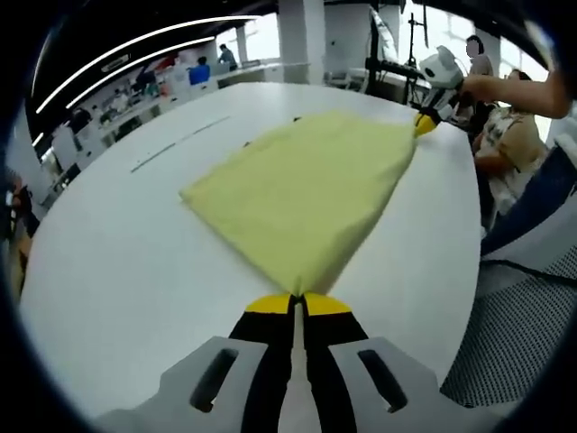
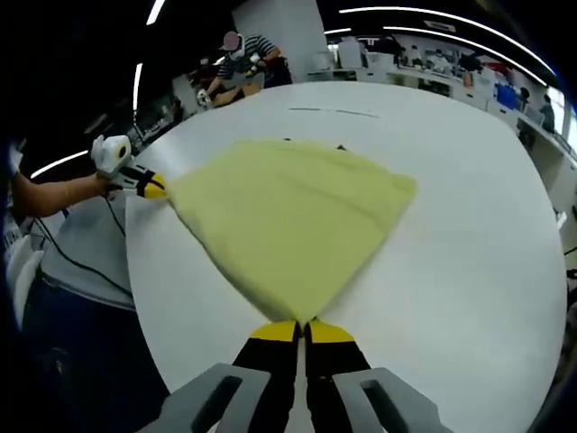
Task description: Fold the garment on the visible template until the final outline fits inside the template.
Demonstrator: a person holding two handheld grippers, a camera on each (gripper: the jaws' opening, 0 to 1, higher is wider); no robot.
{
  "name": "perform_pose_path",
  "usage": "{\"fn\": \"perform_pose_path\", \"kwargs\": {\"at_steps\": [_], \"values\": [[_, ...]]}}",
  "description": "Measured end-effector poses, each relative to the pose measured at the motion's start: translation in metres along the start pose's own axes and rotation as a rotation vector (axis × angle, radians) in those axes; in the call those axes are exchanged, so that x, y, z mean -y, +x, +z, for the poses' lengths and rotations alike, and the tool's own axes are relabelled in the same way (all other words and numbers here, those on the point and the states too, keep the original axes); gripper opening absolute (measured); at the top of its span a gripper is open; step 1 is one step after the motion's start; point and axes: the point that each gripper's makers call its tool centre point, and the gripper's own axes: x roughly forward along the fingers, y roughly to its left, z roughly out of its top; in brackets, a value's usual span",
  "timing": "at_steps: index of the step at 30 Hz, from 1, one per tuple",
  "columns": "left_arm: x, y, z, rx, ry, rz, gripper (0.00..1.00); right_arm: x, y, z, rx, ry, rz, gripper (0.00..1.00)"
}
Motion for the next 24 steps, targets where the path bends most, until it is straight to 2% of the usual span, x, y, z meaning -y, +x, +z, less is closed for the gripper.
{"fn": "perform_pose_path", "kwargs": {"at_steps": [6, 10, 13, 15, 17, 24], "values": [[0.002, 0.000, 0.002, 0.027, -0.086, 0.007, 0.02, 0.001, -0.002, 0.002, 0.026, 0.020, -0.027, 0.00], [0.002, 0.000, 0.004, 0.045, -0.142, 0.005, 0.08, 0.002, -0.003, 0.006, 0.049, 0.039, -0.036, 0.10], [0.002, -0.003, 0.009, 0.084, -0.199, 0.006, 0.16, -0.001, -0.005, 0.010, 0.073, 0.048, -0.038, 0.21], [0.001, -0.003, 0.011, 0.104, -0.245, 0.007, 0.23, -0.002, -0.006, 0.012, 0.082, 0.050, -0.044, 0.32], [-0.002, -0.006, 0.015, 0.126, -0.257, 0.021, 0.29, -0.003, -0.007, 0.015, 0.097, 0.048, -0.055, 0.44], [0.000, -0.014, 0.028, 0.167, -0.277, 0.023, 0.52, -0.011, -0.020, 0.036, 0.183, 0.063, -0.072, 0.71]]}}
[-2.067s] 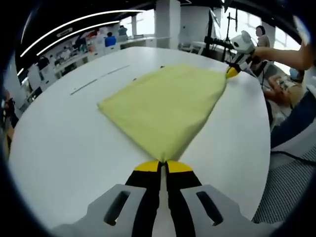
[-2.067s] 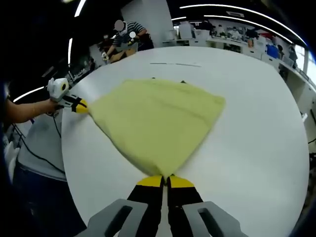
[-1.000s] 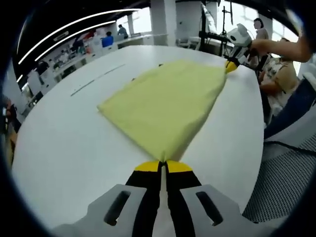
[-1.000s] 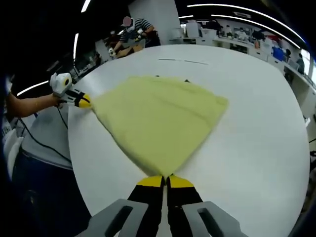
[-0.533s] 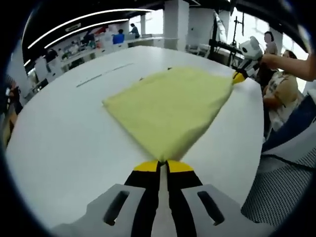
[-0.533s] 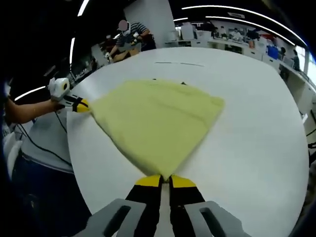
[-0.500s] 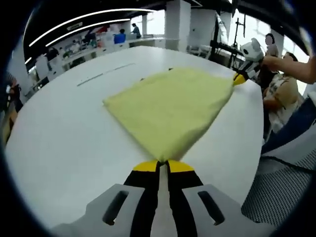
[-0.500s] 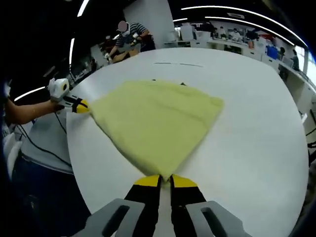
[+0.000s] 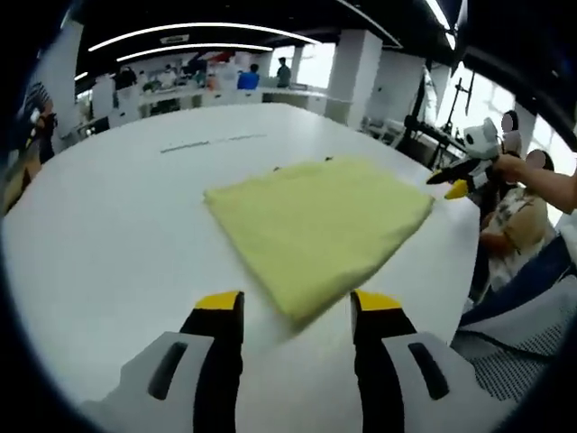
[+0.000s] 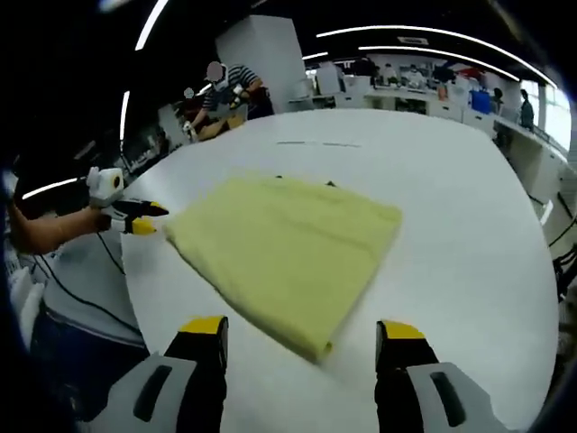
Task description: Fold the garment on the visible template until the final outline fits inside the template.
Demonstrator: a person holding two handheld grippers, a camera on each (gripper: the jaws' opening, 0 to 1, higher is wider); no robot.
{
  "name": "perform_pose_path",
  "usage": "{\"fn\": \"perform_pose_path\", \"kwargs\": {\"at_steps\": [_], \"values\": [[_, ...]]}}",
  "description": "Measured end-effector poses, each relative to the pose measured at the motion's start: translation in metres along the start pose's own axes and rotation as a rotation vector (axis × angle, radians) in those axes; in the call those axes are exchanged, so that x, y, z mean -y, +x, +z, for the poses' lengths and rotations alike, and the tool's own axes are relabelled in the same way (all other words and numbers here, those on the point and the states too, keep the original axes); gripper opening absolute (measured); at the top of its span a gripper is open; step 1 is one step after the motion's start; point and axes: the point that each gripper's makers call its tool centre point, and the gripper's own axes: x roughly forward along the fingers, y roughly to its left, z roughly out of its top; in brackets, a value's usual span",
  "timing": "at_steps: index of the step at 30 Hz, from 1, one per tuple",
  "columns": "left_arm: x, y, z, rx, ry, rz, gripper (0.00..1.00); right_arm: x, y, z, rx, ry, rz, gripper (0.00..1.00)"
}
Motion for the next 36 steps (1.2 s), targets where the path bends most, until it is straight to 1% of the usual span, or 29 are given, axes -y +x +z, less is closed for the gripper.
{"fn": "perform_pose_path", "kwargs": {"at_steps": [3, 7, 11, 13, 16, 18, 21, 26, 30, 36], "values": [[0.006, -0.004, 0.011, 0.035, 0.001, -0.008, 0.60, -0.005, -0.004, 0.012, 0.041, 0.000, -0.015, 0.81], [0.011, -0.010, 0.022, 0.062, -0.008, -0.005, 0.71, -0.019, -0.009, 0.022, 0.076, 0.002, -0.001, 0.87], [0.012, -0.018, 0.032, 0.099, -0.039, 0.009, 0.80, -0.031, -0.014, 0.029, 0.092, -0.006, 0.003, 0.96], [0.011, -0.020, 0.035, 0.116, -0.034, 0.023, 0.83, -0.035, -0.016, 0.032, 0.101, -0.007, 0.003, 0.99], [0.011, -0.022, 0.036, 0.113, -0.029, 0.034, 0.88, -0.041, -0.019, 0.037, 0.117, -0.019, 0.007, 0.99], [0.013, -0.025, 0.037, 0.127, -0.024, 0.038, 0.92, -0.044, -0.022, 0.040, 0.127, -0.033, 0.007, 0.99], [0.015, -0.028, 0.039, 0.139, -0.015, 0.055, 0.95, -0.047, -0.025, 0.044, 0.146, -0.041, 0.009, 0.99], [0.015, -0.033, 0.037, 0.135, 0.013, 0.071, 0.99, -0.049, -0.027, 0.047, 0.182, -0.062, 0.006, 0.99], [0.013, -0.034, 0.033, 0.124, 0.011, 0.066, 0.99, -0.052, -0.026, 0.048, 0.191, -0.092, 0.012, 0.99], [0.011, -0.038, 0.035, 0.152, -0.014, 0.073, 0.99, -0.051, -0.024, 0.045, 0.190, -0.089, 0.001, 0.99]]}}
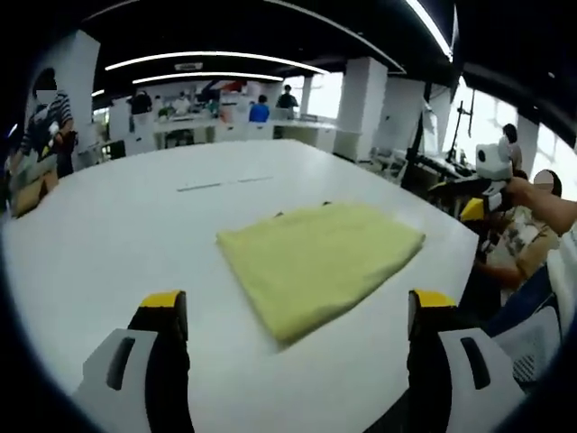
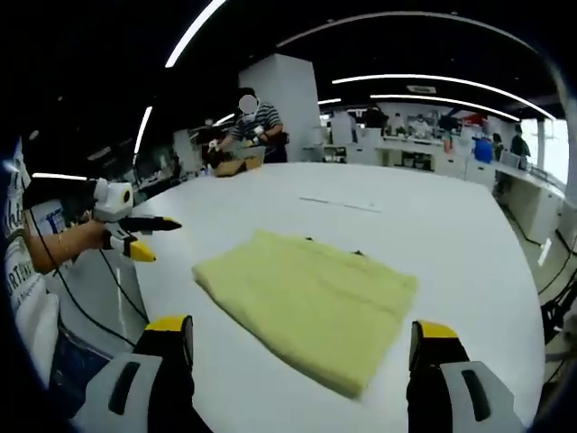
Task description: Fold the garment on the visible template until the final outline fits inside the template.
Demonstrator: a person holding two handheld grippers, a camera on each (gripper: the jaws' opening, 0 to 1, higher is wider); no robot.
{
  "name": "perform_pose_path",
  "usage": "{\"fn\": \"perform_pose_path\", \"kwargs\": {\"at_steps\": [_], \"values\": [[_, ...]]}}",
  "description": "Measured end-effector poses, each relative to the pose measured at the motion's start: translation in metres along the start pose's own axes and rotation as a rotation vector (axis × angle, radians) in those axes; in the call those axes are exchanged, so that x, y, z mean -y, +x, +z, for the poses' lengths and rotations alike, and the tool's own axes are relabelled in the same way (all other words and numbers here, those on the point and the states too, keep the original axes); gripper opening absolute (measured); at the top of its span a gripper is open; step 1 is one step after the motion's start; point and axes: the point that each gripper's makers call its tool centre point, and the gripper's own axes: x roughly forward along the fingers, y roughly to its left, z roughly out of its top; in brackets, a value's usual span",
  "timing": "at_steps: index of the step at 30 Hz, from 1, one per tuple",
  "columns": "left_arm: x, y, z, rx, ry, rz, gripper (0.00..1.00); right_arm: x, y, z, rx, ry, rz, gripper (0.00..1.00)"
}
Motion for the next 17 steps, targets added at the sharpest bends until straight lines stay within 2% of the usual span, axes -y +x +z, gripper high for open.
{"fn": "perform_pose_path", "kwargs": {"at_steps": [17], "values": [[0.009, 0.001, -0.002, -0.010, -0.015, 0.001, 0.99, 0.001, 0.000, -0.007, -0.027, -0.016, -0.012, 0.99]]}}
